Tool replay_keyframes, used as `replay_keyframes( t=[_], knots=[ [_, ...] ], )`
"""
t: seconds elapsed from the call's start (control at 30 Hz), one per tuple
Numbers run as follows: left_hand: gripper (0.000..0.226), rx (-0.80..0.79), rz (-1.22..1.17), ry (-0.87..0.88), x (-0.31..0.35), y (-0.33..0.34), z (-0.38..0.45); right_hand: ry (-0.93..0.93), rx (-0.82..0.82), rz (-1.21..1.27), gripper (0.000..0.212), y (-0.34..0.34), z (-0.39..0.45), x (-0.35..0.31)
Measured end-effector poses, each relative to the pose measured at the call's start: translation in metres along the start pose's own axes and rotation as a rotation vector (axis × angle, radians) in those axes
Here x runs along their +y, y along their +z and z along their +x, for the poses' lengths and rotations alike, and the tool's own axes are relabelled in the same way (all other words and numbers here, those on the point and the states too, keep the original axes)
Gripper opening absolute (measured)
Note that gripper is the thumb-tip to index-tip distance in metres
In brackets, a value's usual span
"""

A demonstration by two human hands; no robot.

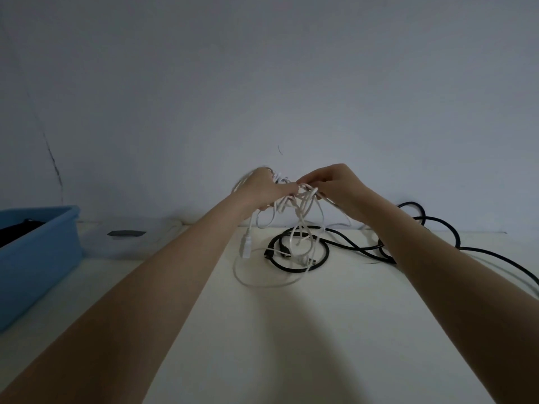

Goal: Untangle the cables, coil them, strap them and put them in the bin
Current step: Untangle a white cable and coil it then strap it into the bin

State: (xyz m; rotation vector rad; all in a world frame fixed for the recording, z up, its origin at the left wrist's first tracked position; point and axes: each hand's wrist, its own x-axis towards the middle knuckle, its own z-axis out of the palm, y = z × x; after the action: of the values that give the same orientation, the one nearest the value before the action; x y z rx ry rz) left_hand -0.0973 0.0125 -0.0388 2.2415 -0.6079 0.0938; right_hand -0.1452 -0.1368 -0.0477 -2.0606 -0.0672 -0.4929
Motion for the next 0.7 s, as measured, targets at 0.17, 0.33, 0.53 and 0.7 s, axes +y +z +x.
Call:
replay_keyframes(
  t=[0.17, 0.33, 0.53, 0.7],
  knots=[
    [0.043, 0.166, -0.055, 0.061, 0.0, 0.0, 0.003, 0.032, 0.047, -0.228, 0.015, 0.001, 0.003, 0.008],
    [0.042, 0.261, 0.051, 0.103, -0.004, 0.001, 0.004, 0.058, 0.028, -0.276, 0.019, -0.001, -0.003, 0.016],
    [0.038, 0.102, 0.077, 0.148, -0.008, 0.006, 0.008, 0.139, -0.184, -0.273, 0.021, -0.006, -0.009, 0.011],
    [0.041, 0.016, -0.037, 0.097, -0.008, 0.005, 0.01, 0.148, -0.056, -0.241, 0.013, -0.008, -0.002, 0.012]
  ],
)
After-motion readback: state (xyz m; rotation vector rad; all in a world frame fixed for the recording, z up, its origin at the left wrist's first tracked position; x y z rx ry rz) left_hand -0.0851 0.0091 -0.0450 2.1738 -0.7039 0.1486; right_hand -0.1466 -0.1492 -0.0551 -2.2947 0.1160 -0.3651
